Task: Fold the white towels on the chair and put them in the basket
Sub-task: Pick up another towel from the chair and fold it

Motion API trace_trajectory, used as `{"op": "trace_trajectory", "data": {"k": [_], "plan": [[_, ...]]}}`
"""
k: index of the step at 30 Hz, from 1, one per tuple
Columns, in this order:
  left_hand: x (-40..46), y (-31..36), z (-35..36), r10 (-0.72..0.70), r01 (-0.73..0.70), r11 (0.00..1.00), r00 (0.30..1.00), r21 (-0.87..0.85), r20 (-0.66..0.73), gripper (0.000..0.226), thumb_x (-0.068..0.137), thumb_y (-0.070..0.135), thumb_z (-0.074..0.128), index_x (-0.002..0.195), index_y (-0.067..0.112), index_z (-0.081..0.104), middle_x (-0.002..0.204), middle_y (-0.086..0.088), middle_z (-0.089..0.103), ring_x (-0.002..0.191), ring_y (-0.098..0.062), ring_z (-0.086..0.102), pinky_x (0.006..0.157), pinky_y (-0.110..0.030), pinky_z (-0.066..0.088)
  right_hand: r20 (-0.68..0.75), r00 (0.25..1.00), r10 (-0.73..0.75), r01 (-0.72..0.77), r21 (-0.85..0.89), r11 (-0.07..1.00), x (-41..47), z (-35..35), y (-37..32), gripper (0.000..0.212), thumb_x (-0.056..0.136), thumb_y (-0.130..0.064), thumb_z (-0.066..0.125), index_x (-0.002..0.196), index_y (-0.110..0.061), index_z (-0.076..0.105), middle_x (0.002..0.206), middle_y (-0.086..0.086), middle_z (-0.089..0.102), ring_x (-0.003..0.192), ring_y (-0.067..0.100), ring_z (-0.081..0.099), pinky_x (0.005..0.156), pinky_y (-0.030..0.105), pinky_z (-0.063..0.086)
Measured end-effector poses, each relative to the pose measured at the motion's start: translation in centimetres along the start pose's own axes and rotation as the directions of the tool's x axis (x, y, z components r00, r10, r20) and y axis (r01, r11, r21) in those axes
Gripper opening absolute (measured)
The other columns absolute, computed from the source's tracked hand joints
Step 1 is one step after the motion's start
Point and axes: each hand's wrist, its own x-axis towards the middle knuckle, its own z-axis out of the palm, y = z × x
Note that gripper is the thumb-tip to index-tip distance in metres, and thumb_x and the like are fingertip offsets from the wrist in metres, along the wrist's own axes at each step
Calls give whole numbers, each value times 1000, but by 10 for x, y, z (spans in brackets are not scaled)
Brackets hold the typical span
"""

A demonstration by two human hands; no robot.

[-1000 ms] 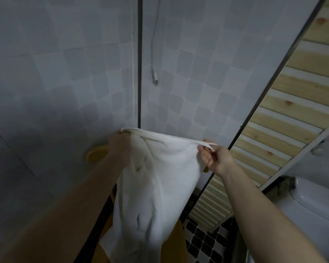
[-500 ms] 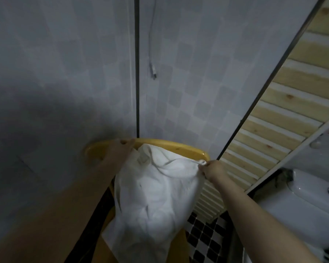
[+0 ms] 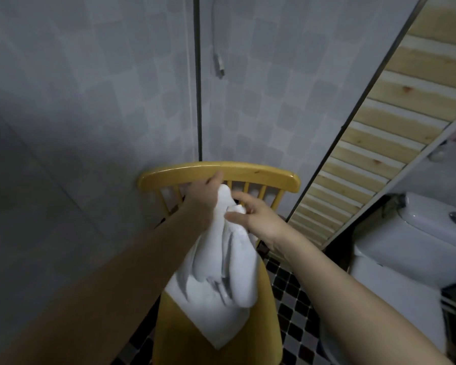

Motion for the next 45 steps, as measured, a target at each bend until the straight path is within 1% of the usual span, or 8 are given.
{"op": "trace_trajectory", "data": {"k": [3,9,15,18,25,32,39,45], "plan": [[-20,-10,-4,164,-165,986,983,3,80,30,94,37,50,72,18,55,70,3,55,66,-9,52,59,-21,36,-107,994,-3,-11,-126,992,-11,18,-3,20,87,-16,58,102,-2,59,103,22,67,93,37,65,85,50,51],[-50,-59,-38,155,-162,987,939,-5,307,17,91,14,58,104,7,67,98,-10,71,89,-20,66,79,-30,51,-362,929,75,-42,100,994,-38,46,1,11,86,-5,53,90,-2,63,81,15,67,71,23,61,62,31,46],[-57,-70,-58,149,-142,989,973,-49,174,19,94,19,52,81,16,66,89,-14,68,86,-23,61,78,-36,46,-544,834,92,29,209,977,-60,72,6,17,90,-8,49,103,-17,55,69,5,53,59,19,46,55,30,39],[-59,-74,-62,106,-93,991,983,-95,147,17,94,22,50,86,24,65,100,-9,70,99,-24,64,94,-43,49,-502,864,29,94,217,972,-73,80,0,16,91,-8,50,85,-16,62,71,7,56,65,22,51,60,31,43],[-72,-74,-70,151,-85,956,963,-282,221,23,97,16,45,96,15,68,95,-10,72,87,-21,68,78,-30,55,-319,942,-103,93,-46,995,-74,90,-17,20,82,2,60,101,-4,62,93,16,71,92,27,67,86,41,55],[-78,-78,-75,161,-64,953,935,-295,316,24,97,13,45,102,19,68,86,1,74,73,-5,70,60,-16,53,-444,810,-382,43,-606,795,-61,98,-28,16,84,-24,64,82,-9,66,81,5,56,74,17,52,64,32,42],[-72,-69,-84,188,-35,938,887,-344,421,26,98,17,42,109,14,65,92,3,74,87,-5,69,67,-12,52,-511,812,-283,47,-426,904,-49,96,-39,15,81,-21,65,70,-14,57,65,-3,56,62,12,52,58,26,41],[-72,-55,-85,279,-233,956,912,-180,301,19,96,14,47,106,15,64,100,-7,71,95,-18,68,82,-32,52,-491,854,-173,187,-20,982,-47,100,-45,32,90,-21,60,75,7,58,63,9,49,59,15,42,52,17,38]]}}
